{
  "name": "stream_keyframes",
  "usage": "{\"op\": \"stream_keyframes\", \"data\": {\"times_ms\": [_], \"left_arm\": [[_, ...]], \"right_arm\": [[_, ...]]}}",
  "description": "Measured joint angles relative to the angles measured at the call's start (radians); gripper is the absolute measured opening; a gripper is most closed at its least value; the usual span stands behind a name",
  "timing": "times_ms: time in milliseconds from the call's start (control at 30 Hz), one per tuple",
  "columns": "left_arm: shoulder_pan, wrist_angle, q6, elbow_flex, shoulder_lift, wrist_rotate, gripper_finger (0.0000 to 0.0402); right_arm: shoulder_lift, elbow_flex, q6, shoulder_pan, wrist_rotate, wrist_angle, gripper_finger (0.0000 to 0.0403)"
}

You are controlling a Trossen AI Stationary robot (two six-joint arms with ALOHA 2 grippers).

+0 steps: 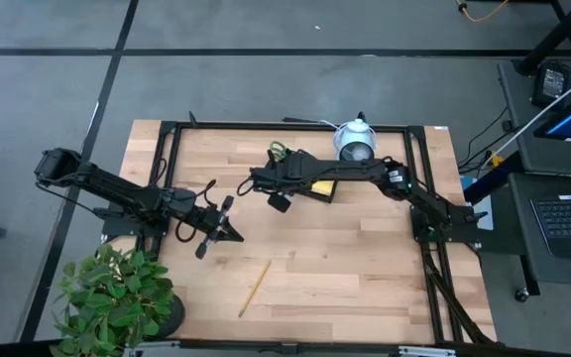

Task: Pick and place office supplies into organizer
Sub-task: Put the green eraser into the black desk organizer

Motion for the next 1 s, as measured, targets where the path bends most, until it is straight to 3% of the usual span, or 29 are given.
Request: {"op": "stream_keyframes", "data": {"times_ms": [867, 1000], "left_arm": [[0.0, -0.013, 0.0, 0.0, 0.0, 0.0, 0.0005], [0.0, -0.013, 0.0, 0.0, 0.0, -0.008, 0.0004]], "right_arm": [[0.002, -0.237, -0.05, -0.036, -0.021, 0.254, 0.0091], [0.001, -0.243, -0.047, -0.036, 0.028, 0.263, 0.0091]]}}
